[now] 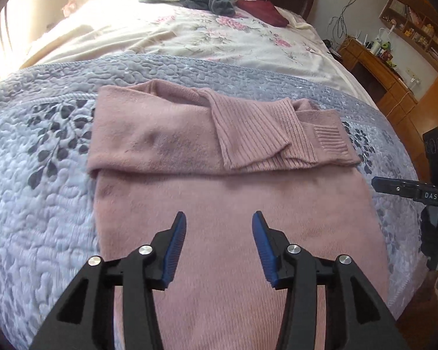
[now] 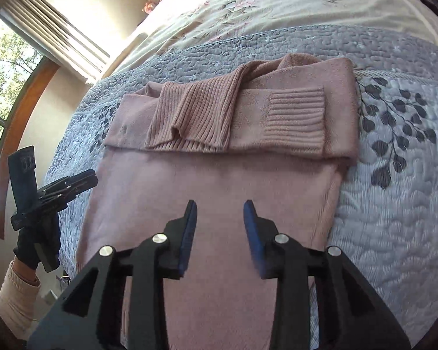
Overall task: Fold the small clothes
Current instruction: 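Move both grippers to the ribbed hem of the sweater, then grasp the ribbed hem corners with the left gripper while the right gripper grasps too, then lift the hem with both grippers and fold it up over the collar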
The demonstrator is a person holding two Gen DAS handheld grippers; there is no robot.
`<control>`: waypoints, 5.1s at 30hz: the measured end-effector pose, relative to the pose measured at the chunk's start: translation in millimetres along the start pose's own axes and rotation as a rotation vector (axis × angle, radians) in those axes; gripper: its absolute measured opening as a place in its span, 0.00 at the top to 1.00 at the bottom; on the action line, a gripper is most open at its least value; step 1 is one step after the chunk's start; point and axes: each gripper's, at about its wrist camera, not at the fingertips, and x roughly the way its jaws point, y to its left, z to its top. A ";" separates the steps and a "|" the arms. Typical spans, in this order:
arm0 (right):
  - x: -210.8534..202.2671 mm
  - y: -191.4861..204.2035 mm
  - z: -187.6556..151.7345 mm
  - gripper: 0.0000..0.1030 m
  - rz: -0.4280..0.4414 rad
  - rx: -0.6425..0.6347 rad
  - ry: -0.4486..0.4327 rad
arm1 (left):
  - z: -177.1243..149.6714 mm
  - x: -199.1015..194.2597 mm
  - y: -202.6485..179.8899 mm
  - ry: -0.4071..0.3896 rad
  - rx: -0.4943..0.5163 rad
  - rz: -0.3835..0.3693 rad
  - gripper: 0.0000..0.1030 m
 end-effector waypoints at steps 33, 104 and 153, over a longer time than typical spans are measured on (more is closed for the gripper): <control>-24.9 -21.1 -246.7 0.56 -0.005 0.254 0.149 | -213.8 -71.4 54.2 0.161 -0.283 -0.002 0.51; -48.8 -95.7 -70.8 0.51 0.111 0.271 0.021 | -55.9 -50.3 121.0 -0.074 -0.336 -0.124 0.60; -33.8 -34.6 -36.8 0.93 -0.026 -0.085 0.007 | -33.8 -37.0 52.9 -0.085 -0.014 -0.027 0.91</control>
